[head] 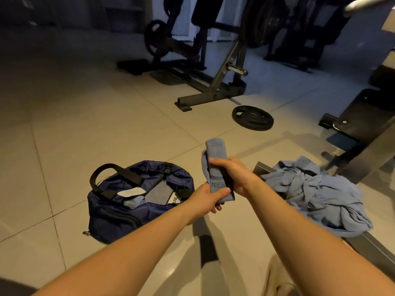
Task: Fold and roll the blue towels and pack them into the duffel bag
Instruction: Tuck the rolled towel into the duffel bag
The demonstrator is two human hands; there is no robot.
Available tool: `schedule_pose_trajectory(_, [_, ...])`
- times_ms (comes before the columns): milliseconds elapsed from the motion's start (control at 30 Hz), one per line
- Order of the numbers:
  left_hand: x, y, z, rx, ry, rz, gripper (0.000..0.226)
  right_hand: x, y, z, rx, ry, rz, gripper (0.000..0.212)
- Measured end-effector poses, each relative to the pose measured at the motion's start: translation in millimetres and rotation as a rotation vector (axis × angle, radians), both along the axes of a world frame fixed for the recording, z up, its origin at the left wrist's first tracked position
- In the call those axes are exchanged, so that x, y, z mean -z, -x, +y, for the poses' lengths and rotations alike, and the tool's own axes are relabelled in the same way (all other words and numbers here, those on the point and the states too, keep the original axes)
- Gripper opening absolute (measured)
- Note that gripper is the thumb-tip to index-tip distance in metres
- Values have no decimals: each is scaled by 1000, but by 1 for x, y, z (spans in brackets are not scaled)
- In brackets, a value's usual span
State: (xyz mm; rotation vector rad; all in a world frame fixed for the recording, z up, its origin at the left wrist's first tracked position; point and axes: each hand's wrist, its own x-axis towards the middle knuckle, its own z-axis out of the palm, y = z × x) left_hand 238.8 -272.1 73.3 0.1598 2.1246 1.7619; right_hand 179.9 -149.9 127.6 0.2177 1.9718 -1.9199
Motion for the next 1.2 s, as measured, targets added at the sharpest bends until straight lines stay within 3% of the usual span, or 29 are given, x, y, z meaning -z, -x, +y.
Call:
schedule_pose_trajectory(167, [21, 17, -41, 104, 166, -203, 51, 36, 23, -17, -114, 4, 21, 16])
schedule_pose_trajectory(300, [20, 55, -95, -150, 74, -291, 60, 67, 46, -20, -326, 10, -63, 33])
schedule_pose_trajectory(433, [34, 87, -124, -245, -77, -299, 47, 93, 60, -41, -531, -58, -164, 34])
schedule_pose_trajectory(533, [45, 107, -145, -258, 37, -300, 34, 110, 72, -55, -541, -75, -205, 26])
schedule_pose_trajectory(700, [67, 134, -176, -437, 105, -283, 14, 143, 90, -69, -555, -4, -286, 33])
schedule_pose_trajectory(833, [88, 145, -182, -377, 164, -419, 45, 170, 104, -88, -545, -35, -258, 30])
schedule_pose_trajectory(933, [103, 151, -188, -165, 235, -538, 60, 182, 112, -96, -638, -85, -259, 34])
schedule_pose_trajectory(1033, [116, 159, -195, -83, 236, -559, 57, 187, 118, -103, -710, -182, -253, 44])
schedule_pose_trajectory(1133, [118, 165, -201, -92, 270, -502, 42, 187, 122, -109, -722, -269, -215, 36])
schedule_pose_trajectory(1200, [123, 170, -208, -152, 257, -460, 42, 190, 122, -109, -684, -177, -295, 30])
